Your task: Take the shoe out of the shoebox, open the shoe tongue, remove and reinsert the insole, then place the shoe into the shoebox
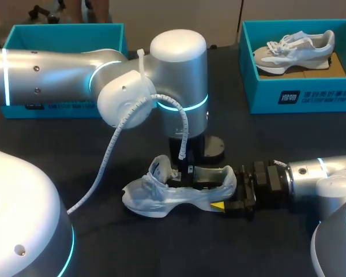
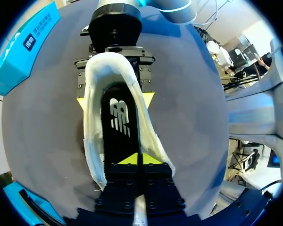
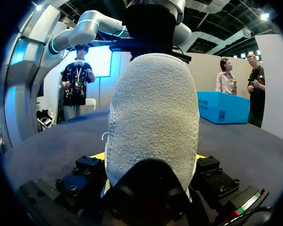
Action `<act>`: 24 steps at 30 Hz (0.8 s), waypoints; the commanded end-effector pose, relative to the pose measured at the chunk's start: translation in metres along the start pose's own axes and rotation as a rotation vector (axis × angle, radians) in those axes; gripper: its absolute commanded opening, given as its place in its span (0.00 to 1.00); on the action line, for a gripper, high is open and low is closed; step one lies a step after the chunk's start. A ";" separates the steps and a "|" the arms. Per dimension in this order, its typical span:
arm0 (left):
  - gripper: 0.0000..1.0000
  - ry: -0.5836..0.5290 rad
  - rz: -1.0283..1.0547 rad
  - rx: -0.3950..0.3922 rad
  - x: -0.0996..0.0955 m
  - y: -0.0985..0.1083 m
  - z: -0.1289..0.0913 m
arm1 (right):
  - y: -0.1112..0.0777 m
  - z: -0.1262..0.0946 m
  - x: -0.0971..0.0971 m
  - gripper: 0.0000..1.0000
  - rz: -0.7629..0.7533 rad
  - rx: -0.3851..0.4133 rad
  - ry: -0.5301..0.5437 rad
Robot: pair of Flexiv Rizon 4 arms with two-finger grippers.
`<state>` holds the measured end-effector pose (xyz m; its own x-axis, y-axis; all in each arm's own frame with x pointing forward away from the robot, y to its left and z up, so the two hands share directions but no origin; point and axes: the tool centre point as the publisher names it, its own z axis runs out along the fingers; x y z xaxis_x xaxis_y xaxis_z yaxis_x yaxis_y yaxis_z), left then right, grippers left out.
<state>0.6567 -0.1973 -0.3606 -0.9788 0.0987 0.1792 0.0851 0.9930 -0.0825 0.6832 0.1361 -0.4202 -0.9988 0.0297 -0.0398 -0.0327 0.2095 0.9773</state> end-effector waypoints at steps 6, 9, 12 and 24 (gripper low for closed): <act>0.17 0.010 -0.015 -0.005 -0.002 -0.001 0.006 | -0.002 0.003 0.001 0.00 0.000 0.002 -0.002; 0.15 0.017 -0.016 -0.006 -0.003 0.001 0.009 | -0.002 0.003 0.001 0.00 0.000 0.002 -0.002; 0.00 0.012 -0.023 -0.010 -0.005 0.002 0.010 | -0.002 0.003 0.001 0.00 0.000 0.002 -0.002; 0.06 0.047 -0.021 -0.018 -0.002 0.008 0.017 | -0.002 0.003 0.001 0.00 0.000 0.002 -0.002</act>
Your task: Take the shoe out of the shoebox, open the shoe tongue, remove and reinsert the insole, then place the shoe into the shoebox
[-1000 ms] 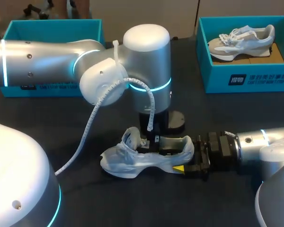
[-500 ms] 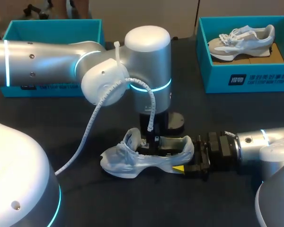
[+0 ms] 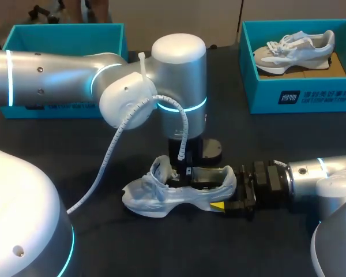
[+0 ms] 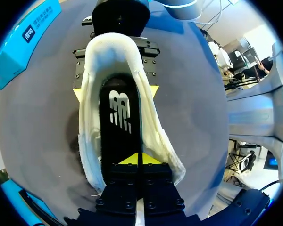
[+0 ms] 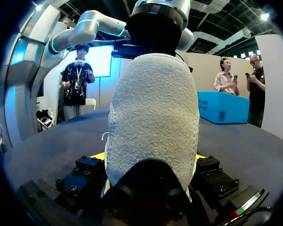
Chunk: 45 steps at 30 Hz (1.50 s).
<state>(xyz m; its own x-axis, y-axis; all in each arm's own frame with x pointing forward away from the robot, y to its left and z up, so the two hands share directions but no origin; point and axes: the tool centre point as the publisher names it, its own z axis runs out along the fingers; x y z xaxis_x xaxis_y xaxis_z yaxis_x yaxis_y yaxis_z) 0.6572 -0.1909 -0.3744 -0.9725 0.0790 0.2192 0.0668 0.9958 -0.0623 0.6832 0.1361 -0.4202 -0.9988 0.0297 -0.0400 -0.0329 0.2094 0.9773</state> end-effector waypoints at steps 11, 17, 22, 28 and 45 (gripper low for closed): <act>0.35 -0.038 0.020 -0.012 -0.002 0.003 0.019 | -0.002 0.003 0.001 0.00 0.000 0.003 -0.002; 0.42 -0.110 0.031 -0.025 -0.005 -0.001 0.029 | -0.002 0.003 0.001 0.00 0.000 0.003 -0.002; 0.43 -0.166 0.035 -0.055 -0.007 -0.001 0.042 | -0.002 0.003 0.001 0.00 0.000 0.003 -0.002; 0.41 -0.266 0.038 -0.087 -0.020 -0.008 0.049 | -0.002 0.003 0.001 0.00 0.000 0.003 -0.002; 0.20 -0.366 0.001 -0.111 -0.060 -0.016 0.039 | -0.002 0.003 0.001 0.00 0.000 0.003 -0.002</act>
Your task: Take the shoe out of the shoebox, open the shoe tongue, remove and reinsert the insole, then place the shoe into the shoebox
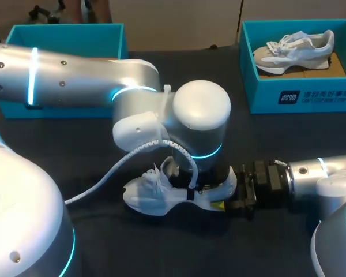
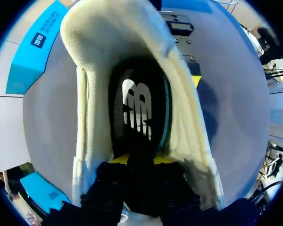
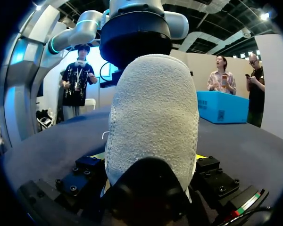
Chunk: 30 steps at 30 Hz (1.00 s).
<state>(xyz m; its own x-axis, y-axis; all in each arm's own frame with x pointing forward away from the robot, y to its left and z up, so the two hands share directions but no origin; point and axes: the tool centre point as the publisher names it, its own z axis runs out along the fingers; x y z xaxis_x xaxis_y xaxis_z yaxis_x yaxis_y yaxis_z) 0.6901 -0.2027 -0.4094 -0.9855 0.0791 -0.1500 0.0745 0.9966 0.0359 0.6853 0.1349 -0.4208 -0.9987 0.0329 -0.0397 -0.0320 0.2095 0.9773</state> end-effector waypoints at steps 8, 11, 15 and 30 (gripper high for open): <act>0.00 0.033 -0.001 0.034 -0.013 -0.004 0.003 | -0.001 0.004 0.004 0.00 0.000 0.002 0.001; 0.00 0.080 0.001 0.081 -0.009 0.000 -0.008 | -0.001 0.004 0.004 0.00 0.000 0.002 0.001; 0.00 0.142 0.006 0.146 -0.001 0.005 -0.024 | -0.001 0.004 0.004 0.00 0.000 0.002 0.001; 0.00 0.316 -0.029 0.277 0.003 0.010 -0.049 | -0.001 0.004 0.004 0.00 0.000 0.002 0.001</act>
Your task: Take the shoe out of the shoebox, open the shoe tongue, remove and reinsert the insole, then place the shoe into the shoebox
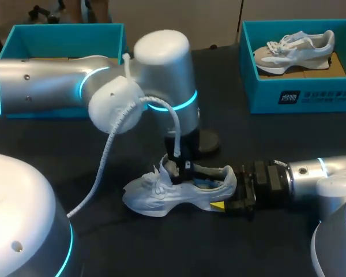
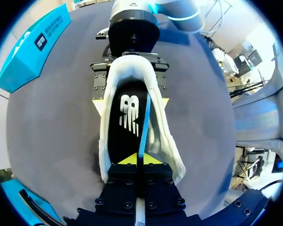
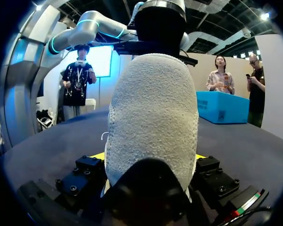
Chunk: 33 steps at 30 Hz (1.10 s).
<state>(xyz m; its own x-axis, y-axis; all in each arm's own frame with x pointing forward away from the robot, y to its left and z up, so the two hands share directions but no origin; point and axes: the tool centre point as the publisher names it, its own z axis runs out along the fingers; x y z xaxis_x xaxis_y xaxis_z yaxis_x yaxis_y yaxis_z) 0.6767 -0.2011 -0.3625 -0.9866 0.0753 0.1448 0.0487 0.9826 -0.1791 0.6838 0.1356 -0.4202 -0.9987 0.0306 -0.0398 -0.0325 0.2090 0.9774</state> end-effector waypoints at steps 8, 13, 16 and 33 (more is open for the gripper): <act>0.00 0.059 -0.009 0.135 -0.005 0.012 -0.015 | -0.002 0.004 0.002 0.00 0.000 0.003 -0.001; 0.00 0.080 -0.014 0.171 -0.006 0.015 -0.020 | -0.002 0.004 0.002 0.00 0.000 0.003 -0.001; 0.00 0.096 -0.013 0.191 -0.006 0.014 -0.023 | -0.002 0.004 0.002 0.00 0.000 0.003 -0.001; 0.00 0.126 0.033 0.277 -0.001 0.011 -0.032 | -0.002 0.004 0.002 0.00 0.000 0.003 -0.001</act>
<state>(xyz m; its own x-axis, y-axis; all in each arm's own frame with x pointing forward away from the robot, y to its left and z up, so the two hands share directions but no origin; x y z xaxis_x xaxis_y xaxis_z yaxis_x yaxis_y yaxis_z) 0.6847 -0.1898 -0.3338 -0.9564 0.1416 0.2554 0.0204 0.9048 -0.4253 0.6836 0.1358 -0.4201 -0.9987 0.0306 -0.0398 -0.0325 0.2092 0.9773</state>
